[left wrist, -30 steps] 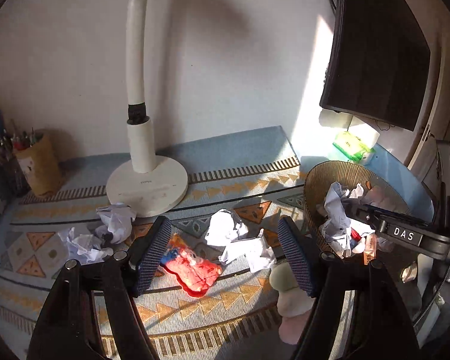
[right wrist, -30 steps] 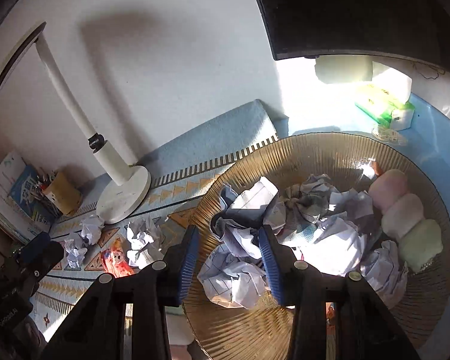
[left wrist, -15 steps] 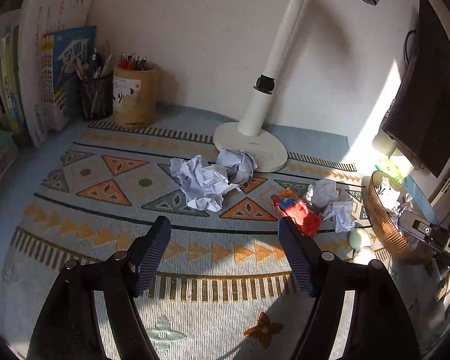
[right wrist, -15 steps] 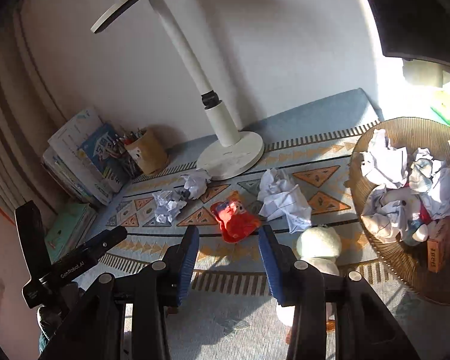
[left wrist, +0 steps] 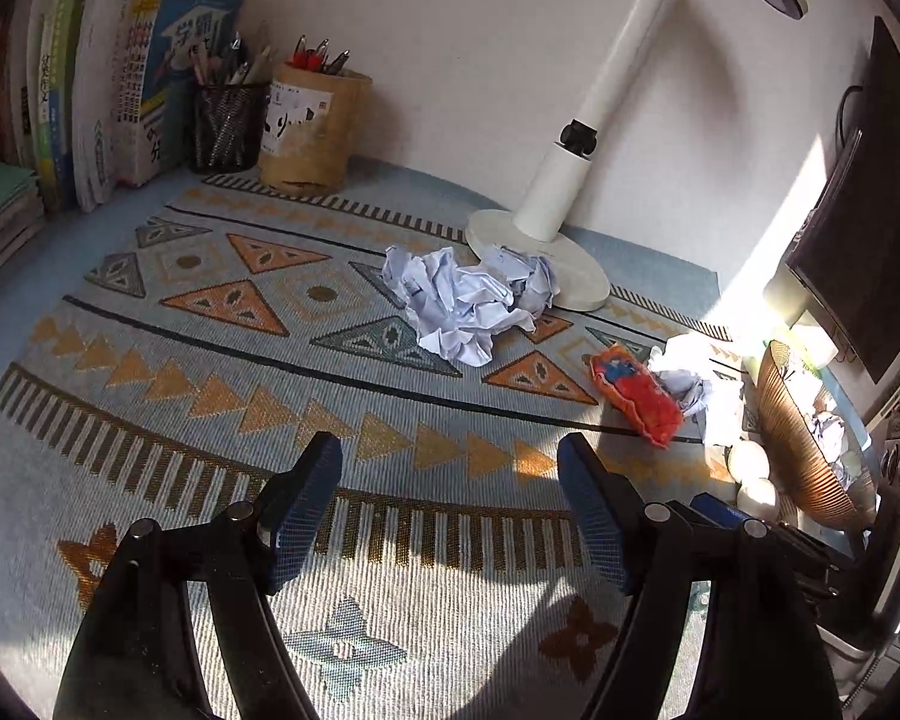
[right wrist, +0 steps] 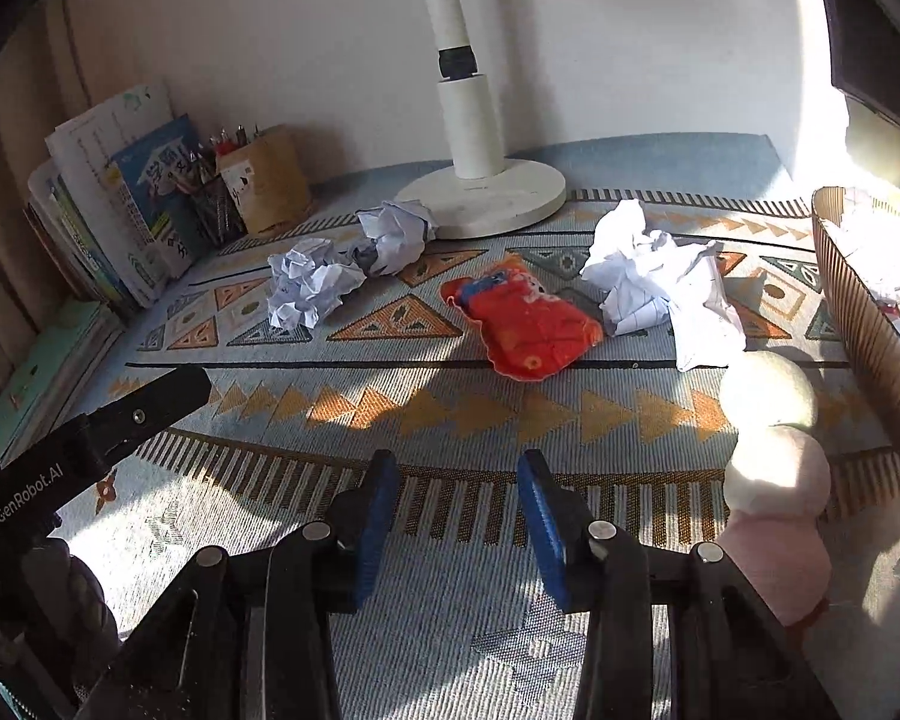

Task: Organize objects
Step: 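Grasp a crumpled paper with the left tool while the right tool grasps another, then lift both crumpled papers and carry them toward the amber bowl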

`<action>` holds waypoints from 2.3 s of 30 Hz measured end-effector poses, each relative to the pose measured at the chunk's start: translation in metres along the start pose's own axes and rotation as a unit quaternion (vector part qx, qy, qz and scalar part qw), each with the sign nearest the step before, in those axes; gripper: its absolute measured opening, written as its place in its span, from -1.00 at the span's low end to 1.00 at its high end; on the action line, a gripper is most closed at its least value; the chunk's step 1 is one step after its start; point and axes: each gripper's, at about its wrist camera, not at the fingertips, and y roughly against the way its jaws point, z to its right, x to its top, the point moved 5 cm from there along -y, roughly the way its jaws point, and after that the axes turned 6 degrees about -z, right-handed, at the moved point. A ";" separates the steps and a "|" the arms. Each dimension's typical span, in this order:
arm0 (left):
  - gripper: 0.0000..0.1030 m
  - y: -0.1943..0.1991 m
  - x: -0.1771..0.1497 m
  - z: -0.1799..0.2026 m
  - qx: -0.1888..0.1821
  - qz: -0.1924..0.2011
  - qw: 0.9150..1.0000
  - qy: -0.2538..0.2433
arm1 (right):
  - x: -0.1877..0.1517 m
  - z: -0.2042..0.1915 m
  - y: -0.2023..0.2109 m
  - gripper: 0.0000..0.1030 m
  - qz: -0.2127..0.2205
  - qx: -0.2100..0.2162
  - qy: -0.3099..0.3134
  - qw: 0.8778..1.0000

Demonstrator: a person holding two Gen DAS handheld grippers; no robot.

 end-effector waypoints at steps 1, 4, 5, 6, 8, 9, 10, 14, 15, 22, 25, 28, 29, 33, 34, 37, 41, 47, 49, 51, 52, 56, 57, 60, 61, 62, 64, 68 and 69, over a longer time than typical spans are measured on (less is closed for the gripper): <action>0.42 -0.001 0.001 -0.002 -0.003 -0.005 1.000 0.004 | 0.002 0.001 -0.002 -0.21 -0.015 0.003 -0.005 1.000; 0.41 -0.015 0.010 -0.001 -0.039 -0.060 0.997 0.000 | 0.028 -0.002 0.000 -0.21 -0.044 0.046 -0.031 0.997; 0.42 -0.021 0.017 0.002 -0.060 -0.082 0.995 -0.009 | 0.044 -0.005 0.004 -0.21 -0.039 0.065 -0.040 0.996; 0.42 -0.027 0.025 0.005 -0.086 -0.105 0.990 -0.020 | 0.061 -0.008 0.008 -0.21 -0.030 0.080 -0.050 0.995; 0.46 -0.039 0.048 0.007 -0.118 -0.124 0.985 -0.032 | 0.098 -0.018 0.006 -0.01 -0.016 0.072 -0.060 0.995; 0.46 -0.045 0.061 0.007 -0.106 -0.121 0.986 -0.046 | 0.113 -0.023 0.000 0.17 -0.018 0.070 -0.065 0.995; 0.46 -0.053 0.072 0.006 -0.085 -0.114 0.988 -0.062 | 0.127 -0.029 -0.011 0.42 -0.025 0.075 -0.074 0.994; 0.46 -0.094 0.085 0.014 -0.058 -0.142 0.980 -0.125 | 0.154 -0.029 -0.060 0.46 -0.065 0.114 -0.138 0.982; 0.46 -0.102 0.085 0.014 -0.051 -0.141 0.980 -0.127 | 0.156 -0.027 -0.075 0.46 -0.082 0.111 -0.151 0.979; 0.47 -0.123 0.086 0.014 -0.036 -0.140 0.982 -0.124 | 0.162 -0.029 -0.124 0.45 -0.097 0.101 -0.177 0.974; 0.46 -0.123 0.084 0.018 -0.023 -0.130 0.983 -0.128 | 0.164 -0.038 -0.125 0.08 -0.087 0.097 -0.156 0.979; -0.10 -0.121 0.087 0.015 -0.030 -0.123 0.984 -0.125 | 0.162 -0.038 -0.117 0.04 -0.068 0.103 -0.152 0.981; -0.16 -0.119 0.087 0.014 -0.032 -0.120 0.985 -0.124 | 0.161 -0.037 -0.109 0.03 -0.058 0.112 -0.155 0.980; -0.19 -0.096 0.086 0.012 -0.043 -0.097 0.987 -0.123 | 0.160 -0.030 -0.059 0.03 -0.020 0.132 -0.152 0.979; -0.19 -0.086 0.085 0.014 -0.046 -0.090 0.987 -0.122 | 0.157 -0.028 -0.043 0.03 -0.011 0.134 -0.146 0.980; -0.19 -0.048 0.076 0.024 -0.046 -0.068 0.988 -0.132 | 0.126 -0.016 0.001 0.04 -0.007 0.146 -0.131 0.980; -0.19 -0.004 0.046 0.037 -0.054 -0.059 0.989 -0.121 | 0.048 0.014 0.026 0.04 -0.032 0.136 -0.146 0.979; -0.19 0.008 -0.009 0.051 -0.058 -0.060 0.992 -0.095 | -0.011 0.027 0.021 0.10 -0.060 0.129 -0.087 0.986; -0.19 0.004 -0.017 0.056 -0.058 -0.060 0.992 -0.095 | -0.017 0.029 0.014 0.12 -0.073 0.117 -0.062 0.989; -0.19 -0.004 -0.021 0.057 -0.046 -0.053 0.993 -0.095 | -0.024 0.034 0.013 0.17 -0.065 0.113 -0.050 0.990; -0.19 -0.006 -0.023 0.055 -0.040 -0.058 0.993 -0.092 | -0.028 0.034 0.014 0.25 -0.052 0.116 -0.041 0.991; -0.19 0.000 -0.023 0.049 -0.045 -0.039 0.995 -0.080 | -0.030 0.031 0.018 0.28 -0.042 0.102 -0.023 0.994; -0.19 0.001 -0.023 0.048 -0.047 -0.039 0.995 -0.076 | -0.031 0.031 0.016 0.28 -0.046 0.098 -0.023 0.994; -0.19 0.001 -0.022 0.045 -0.054 -0.039 0.996 -0.067 | -0.030 0.030 0.015 0.28 -0.044 0.097 -0.022 0.994; -0.19 0.001 -0.022 0.044 -0.054 -0.039 0.996 -0.065 | -0.030 0.031 0.015 0.28 -0.044 0.097 -0.026 0.994; -0.19 0.001 -0.022 0.045 -0.051 -0.038 0.996 -0.065 | -0.029 0.032 0.014 0.28 -0.044 0.097 -0.029 0.994; -0.15 0.002 -0.023 0.047 -0.049 -0.033 0.996 -0.070 | -0.029 0.032 0.015 0.28 -0.044 0.100 -0.031 0.994; -0.15 0.002 -0.024 0.051 -0.046 -0.031 0.995 -0.083 | -0.023 0.029 0.015 0.28 -0.051 0.141 -0.057 0.987; -0.15 0.002 -0.024 0.052 -0.046 -0.031 0.995 -0.086 | -0.023 0.028 0.012 0.28 -0.052 0.147 -0.064 0.986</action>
